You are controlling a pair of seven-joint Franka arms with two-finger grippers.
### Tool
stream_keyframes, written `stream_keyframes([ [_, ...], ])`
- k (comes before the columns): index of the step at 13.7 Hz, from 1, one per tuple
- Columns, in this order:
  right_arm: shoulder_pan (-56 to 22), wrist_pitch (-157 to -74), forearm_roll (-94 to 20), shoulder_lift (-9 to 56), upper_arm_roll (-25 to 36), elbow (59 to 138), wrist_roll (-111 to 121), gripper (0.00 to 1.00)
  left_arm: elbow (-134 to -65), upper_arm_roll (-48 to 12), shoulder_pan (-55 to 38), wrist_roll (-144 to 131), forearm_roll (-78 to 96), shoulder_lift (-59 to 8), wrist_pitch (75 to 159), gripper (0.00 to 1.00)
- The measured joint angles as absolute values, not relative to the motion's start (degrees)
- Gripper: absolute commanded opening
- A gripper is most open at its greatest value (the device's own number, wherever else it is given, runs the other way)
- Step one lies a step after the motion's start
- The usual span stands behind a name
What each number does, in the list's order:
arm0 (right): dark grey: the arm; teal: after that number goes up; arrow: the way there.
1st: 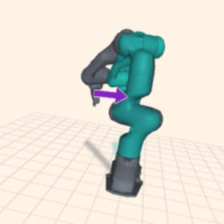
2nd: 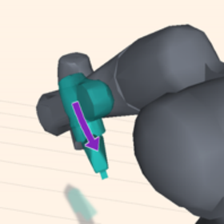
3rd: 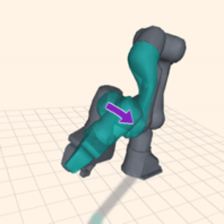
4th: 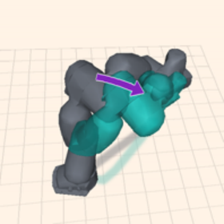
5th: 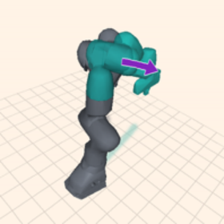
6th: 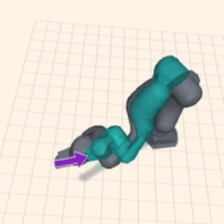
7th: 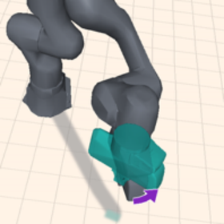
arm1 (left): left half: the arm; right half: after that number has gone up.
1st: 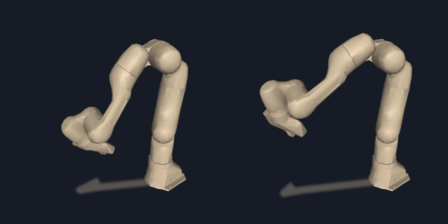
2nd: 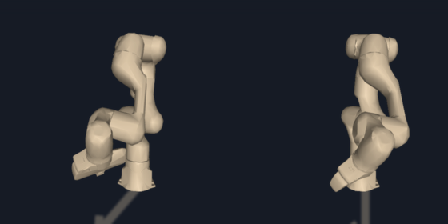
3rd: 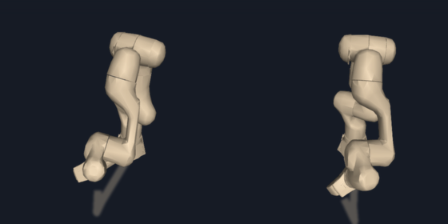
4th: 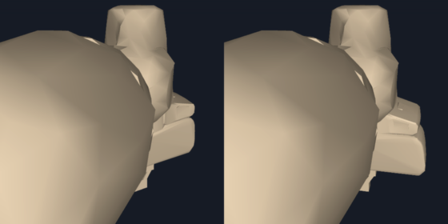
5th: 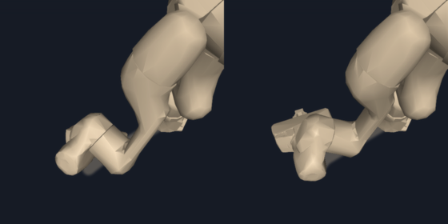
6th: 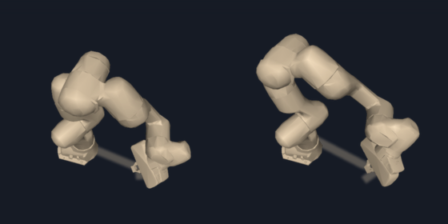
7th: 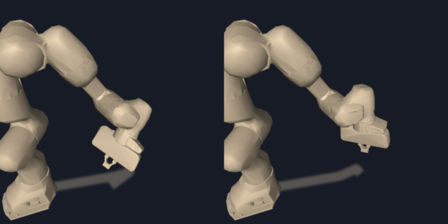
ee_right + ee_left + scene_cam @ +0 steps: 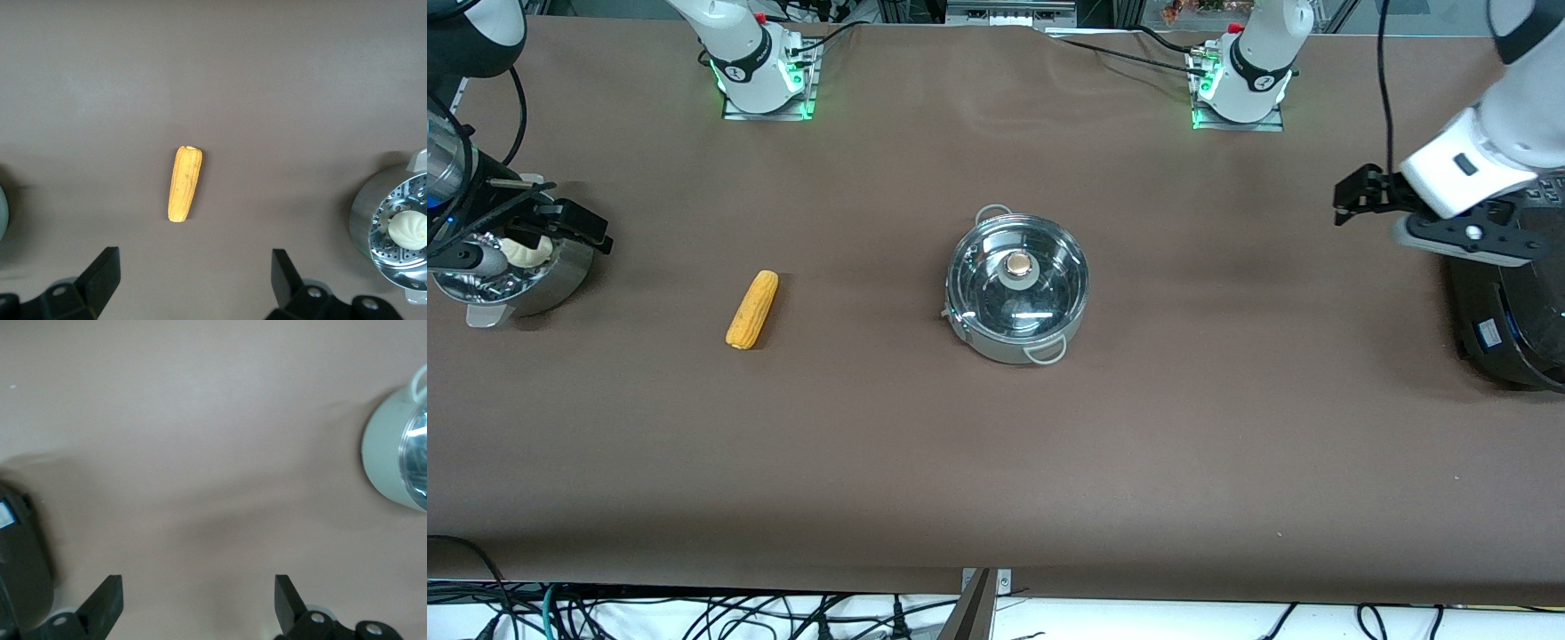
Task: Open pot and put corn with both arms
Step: 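Move the left gripper over the glass lid knob of the pot, then lower the left gripper and grasp the lid knob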
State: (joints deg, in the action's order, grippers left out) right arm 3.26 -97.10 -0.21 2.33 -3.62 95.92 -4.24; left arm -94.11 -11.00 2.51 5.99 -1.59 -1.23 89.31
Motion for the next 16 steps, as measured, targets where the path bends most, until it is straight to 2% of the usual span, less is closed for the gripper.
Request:
stream_keyframes([
  [4, 3.3, -97.1, -0.2, 2.3, -3.6, 95.9, -4.2, 1.0, -93.7, -19.5, 2.2, 3.3, -0.3, -2.4, 89.3, 1.0],
  [7, 3.3, -97.0, -0.2, 2.3, -3.6, 95.9, -4.2, 1.0, -92.4, -24.6, 0.3, -5.5, 0.8, -6.6, 90.2, 1.0],
  [12, 3.3, -96.9, -0.2, 2.3, -3.6, 96.0, -4.2, 1.0, -88.9, -25.7, -11.1, -21.2, 0.9, -17.1, 99.6, 1.0],
  [16, 3.3, -96.9, -0.1, 2.3, -3.6, 96.0, -4.3, 1.0, -88.2, -25.6, -15.4, -23.6, 0.9, -24.0, 108.1, 1.0],
])
